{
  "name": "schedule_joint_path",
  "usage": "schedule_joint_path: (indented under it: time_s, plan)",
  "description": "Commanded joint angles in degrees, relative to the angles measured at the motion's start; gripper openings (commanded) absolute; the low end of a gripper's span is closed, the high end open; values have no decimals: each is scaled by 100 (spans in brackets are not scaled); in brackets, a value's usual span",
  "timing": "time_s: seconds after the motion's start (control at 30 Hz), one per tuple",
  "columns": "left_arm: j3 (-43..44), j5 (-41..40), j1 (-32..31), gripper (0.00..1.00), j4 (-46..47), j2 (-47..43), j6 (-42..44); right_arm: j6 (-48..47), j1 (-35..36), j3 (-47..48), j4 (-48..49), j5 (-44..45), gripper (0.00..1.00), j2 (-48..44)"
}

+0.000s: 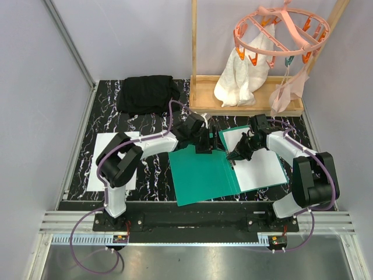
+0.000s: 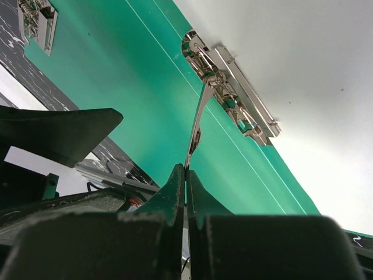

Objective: Put the files into the folder

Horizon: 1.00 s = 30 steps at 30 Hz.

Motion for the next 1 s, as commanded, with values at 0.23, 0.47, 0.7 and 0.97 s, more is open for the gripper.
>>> schedule_joint_path:
  time_s: [0.23, 0.47, 0.7, 0.97]
  plan:
    - [302, -317, -20, 75, 138, -34, 17, 291, -44, 31, 762, -715, 0, -102]
    - [311, -431, 191, 71, -179, -244, 342, 1284, -35, -154, 1799, -1076, 0, -129]
    - [284, -415, 217, 61, -293, -140, 500, 1593, 9, -339, 2363, -1094, 0, 73]
    - [232, -274, 217, 45, -135, 449, 588, 741, 9, -321, 1862, -857, 0, 355]
